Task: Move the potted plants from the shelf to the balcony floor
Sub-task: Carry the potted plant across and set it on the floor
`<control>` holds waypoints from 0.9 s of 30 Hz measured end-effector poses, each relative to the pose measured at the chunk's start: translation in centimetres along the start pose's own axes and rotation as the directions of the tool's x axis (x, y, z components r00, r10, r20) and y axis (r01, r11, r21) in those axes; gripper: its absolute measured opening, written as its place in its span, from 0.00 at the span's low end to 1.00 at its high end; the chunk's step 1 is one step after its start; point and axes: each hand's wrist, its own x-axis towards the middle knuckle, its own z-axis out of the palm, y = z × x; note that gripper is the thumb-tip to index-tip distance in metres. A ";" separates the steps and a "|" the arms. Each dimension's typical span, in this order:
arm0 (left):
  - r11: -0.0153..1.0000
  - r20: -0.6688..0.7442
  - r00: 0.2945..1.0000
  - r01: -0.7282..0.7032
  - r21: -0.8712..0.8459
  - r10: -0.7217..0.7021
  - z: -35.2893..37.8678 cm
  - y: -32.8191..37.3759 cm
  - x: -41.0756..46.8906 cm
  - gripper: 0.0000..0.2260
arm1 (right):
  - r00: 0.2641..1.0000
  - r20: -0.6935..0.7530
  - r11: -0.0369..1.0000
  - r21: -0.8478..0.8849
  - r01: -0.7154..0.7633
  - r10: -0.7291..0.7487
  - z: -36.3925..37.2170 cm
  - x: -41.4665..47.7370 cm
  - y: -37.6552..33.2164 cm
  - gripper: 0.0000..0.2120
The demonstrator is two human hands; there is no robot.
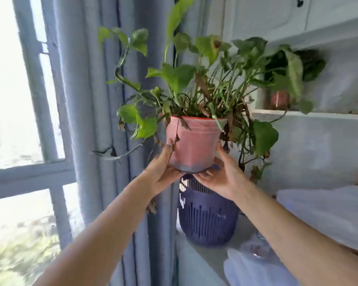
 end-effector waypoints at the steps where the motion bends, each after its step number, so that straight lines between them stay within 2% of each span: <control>1: 0.999 -0.041 0.999 -0.027 0.017 0.028 -1.5 1.0 -1.6 0.29 | 0.999 0.029 1.000 -0.014 -0.026 0.026 1.2 0.3 1.8 0.39; 3: 0.994 -0.149 0.983 -0.096 0.060 0.104 -5.2 3.3 -5.5 0.32 | 0.990 0.100 0.994 -0.052 -0.096 0.101 4.6 0.4 6.0 0.36; 6: 0.980 -0.268 0.943 -0.176 0.093 0.195 -11.4 7.3 -12.6 0.34 | 0.961 0.180 0.978 -0.073 -0.198 0.208 10.6 0.0 13.3 0.22; 9: 0.962 -0.364 0.891 -0.239 0.134 0.272 -18.2 11.5 -20.3 0.38 | 0.924 0.235 0.952 -0.104 -0.287 0.303 17.0 -1.3 21.1 0.20; 13: 0.930 -0.414 0.837 -0.274 0.246 0.357 -25.6 16.8 -31.7 0.27 | 0.814 0.394 0.904 -0.160 -0.397 0.427 25.0 -3.6 32.2 0.20; 18: 0.906 -0.588 0.691 -0.282 0.315 0.420 -33.7 22.7 -48.1 0.33 | 0.612 0.542 0.798 -0.212 -0.564 0.577 35.7 -7.9 47.7 0.24; 21: 0.873 -0.658 0.574 -0.287 0.395 0.487 -37.0 24.9 -58.0 0.37 | 0.487 0.552 0.706 -0.297 -0.644 0.676 42.2 -11.9 56.8 0.23; 24: 0.863 -0.738 0.450 -0.316 0.395 0.503 -39.8 26.0 -66.8 0.40 | 0.341 0.580 0.618 -0.387 -0.684 0.740 47.4 -16.1 64.5 0.22; 25: 0.842 -0.772 0.360 -0.352 0.409 0.525 -41.0 26.6 -70.7 0.39 | 0.244 0.592 0.561 -0.439 -0.702 0.768 49.7 -18.3 67.9 0.23; 27: 0.831 -0.829 0.246 -0.404 0.383 0.502 -42.0 27.2 -74.5 0.39 | 0.164 0.601 0.520 -0.486 -0.702 0.782 52.2 -20.2 71.3 0.24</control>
